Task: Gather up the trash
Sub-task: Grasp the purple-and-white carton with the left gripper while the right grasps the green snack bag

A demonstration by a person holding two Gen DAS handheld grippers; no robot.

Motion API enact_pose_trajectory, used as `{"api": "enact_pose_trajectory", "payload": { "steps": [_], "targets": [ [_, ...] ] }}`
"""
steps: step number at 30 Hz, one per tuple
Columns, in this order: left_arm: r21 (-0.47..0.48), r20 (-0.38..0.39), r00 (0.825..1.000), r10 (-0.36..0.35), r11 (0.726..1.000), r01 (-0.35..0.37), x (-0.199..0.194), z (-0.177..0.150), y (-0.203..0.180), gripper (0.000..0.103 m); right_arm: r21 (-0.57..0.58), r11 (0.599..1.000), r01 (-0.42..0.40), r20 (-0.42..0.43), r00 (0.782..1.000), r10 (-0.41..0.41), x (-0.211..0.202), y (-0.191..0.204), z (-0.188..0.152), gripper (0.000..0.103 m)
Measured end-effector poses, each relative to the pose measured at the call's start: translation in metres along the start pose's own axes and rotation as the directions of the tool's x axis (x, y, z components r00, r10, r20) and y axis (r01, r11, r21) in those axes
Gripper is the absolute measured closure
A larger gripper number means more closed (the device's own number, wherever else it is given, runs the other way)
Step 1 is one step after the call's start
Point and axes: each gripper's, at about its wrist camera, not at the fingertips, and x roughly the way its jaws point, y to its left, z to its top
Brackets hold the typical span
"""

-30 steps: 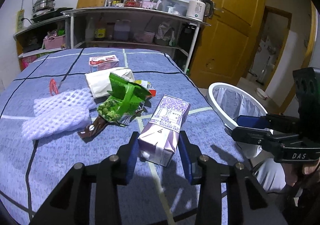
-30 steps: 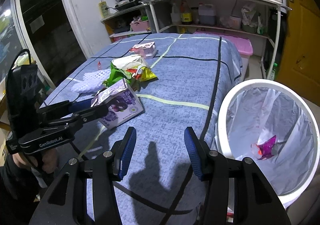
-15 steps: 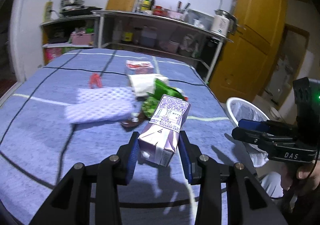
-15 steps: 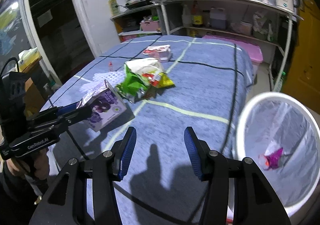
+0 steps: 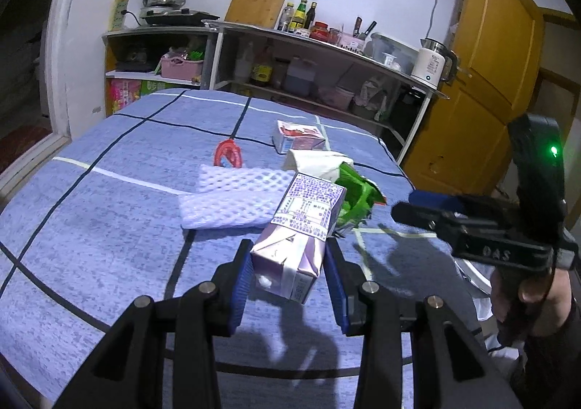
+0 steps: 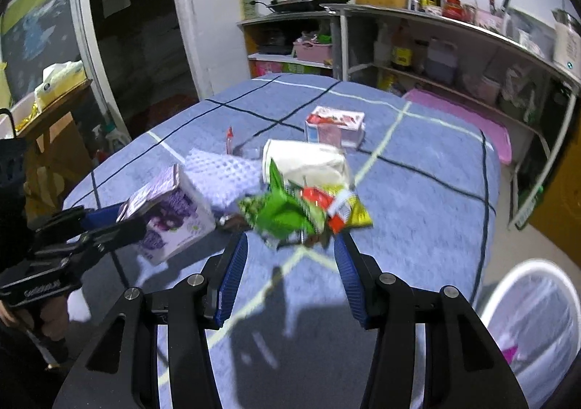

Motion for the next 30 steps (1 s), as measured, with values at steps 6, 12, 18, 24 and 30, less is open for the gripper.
{"api": "enact_pose_trajectory", "payload": {
  "steps": [6, 12, 18, 24, 30],
  "targets": [
    [-0.019, 0.002, 1.0, 0.005, 1.0, -0.005, 0.0, 0.002, 0.011, 0.063, -0.052, 0.999, -0.004, 0.0, 1.0, 0.004, 0.02, 0.003, 0.019, 0.052],
    [-0.033, 0.003, 1.0, 0.005, 0.999, -0.005, 0.001, 0.002, 0.019, 0.063, -0.076, 0.997, -0.031, -0.056, 0.998, 0.027, 0.043, 0.002, 0.024, 0.052],
    [-0.035, 0.0, 1.0, 0.002, 0.999, -0.002, 0.002, 0.002, 0.02, 0.063, -0.032, 0.998, -0.061, -0.09, 0.994, 0.058, 0.047, 0.0, 0.017, 0.065],
    [-0.031, 0.0, 1.0, 0.002, 1.0, -0.002, 0.0, 0.002, 0.017, 0.063, -0.004, 0.998, -0.07, -0.079, 0.994, 0.069, 0.036, 0.002, 0.008, 0.075],
    [-0.017, 0.002, 1.0, -0.004, 1.0, 0.004, -0.005, 0.001, 0.006, 0.063, 0.018, 0.997, -0.071, -0.059, 0.996, 0.072, 0.018, 0.004, -0.004, 0.084]
  ]
}}
